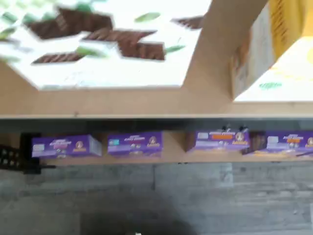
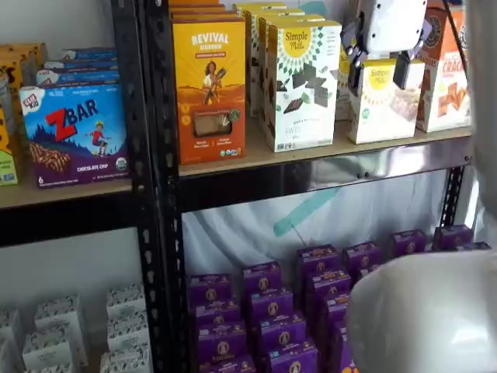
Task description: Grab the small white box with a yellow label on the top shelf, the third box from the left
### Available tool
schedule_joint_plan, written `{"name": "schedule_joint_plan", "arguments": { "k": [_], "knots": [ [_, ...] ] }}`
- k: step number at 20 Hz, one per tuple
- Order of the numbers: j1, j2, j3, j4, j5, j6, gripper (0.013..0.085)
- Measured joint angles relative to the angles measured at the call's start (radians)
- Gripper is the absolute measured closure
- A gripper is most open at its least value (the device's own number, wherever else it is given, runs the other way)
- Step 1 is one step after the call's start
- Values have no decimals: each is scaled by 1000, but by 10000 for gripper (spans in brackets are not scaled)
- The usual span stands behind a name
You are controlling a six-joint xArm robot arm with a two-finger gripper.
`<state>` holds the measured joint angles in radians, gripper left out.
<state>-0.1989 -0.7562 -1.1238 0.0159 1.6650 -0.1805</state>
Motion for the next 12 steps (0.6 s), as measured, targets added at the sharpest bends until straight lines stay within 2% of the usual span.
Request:
{"name": "schedule_joint_plan", "arguments": {
  "k": [6, 12],
  "knots": [
    [-106, 95, -51, 22, -62, -102, 130],
    [-156, 163, -93, 43, -84, -154, 130]
  ]
}}
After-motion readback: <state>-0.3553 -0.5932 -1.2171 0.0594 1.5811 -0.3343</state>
